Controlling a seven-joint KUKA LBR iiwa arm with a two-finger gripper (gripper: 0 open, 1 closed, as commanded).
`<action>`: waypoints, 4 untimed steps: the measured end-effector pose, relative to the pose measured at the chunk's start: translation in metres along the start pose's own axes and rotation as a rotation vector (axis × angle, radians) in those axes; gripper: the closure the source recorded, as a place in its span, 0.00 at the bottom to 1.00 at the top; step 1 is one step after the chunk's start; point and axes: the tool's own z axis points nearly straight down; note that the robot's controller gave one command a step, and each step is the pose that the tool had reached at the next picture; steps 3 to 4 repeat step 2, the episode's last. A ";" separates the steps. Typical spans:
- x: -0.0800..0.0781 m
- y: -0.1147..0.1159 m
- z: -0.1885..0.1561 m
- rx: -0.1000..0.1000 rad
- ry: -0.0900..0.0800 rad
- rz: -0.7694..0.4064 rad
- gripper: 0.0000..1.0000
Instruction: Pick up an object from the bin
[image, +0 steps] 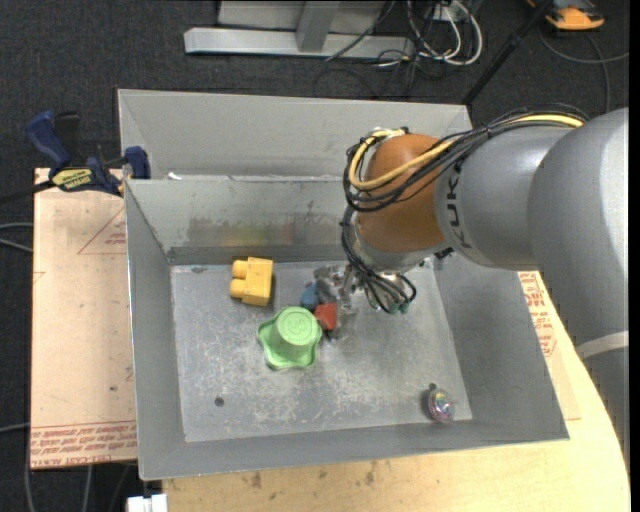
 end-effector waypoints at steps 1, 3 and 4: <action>-0.016 -0.005 -0.109 0.001 -0.003 -0.036 1.00; 0.015 -0.057 -0.144 0.002 0.005 -0.075 1.00; 0.015 -0.057 -0.144 0.002 0.005 -0.075 1.00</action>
Offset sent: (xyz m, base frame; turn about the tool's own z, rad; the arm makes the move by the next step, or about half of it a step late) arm 0.0128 -0.0028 0.1037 -0.0379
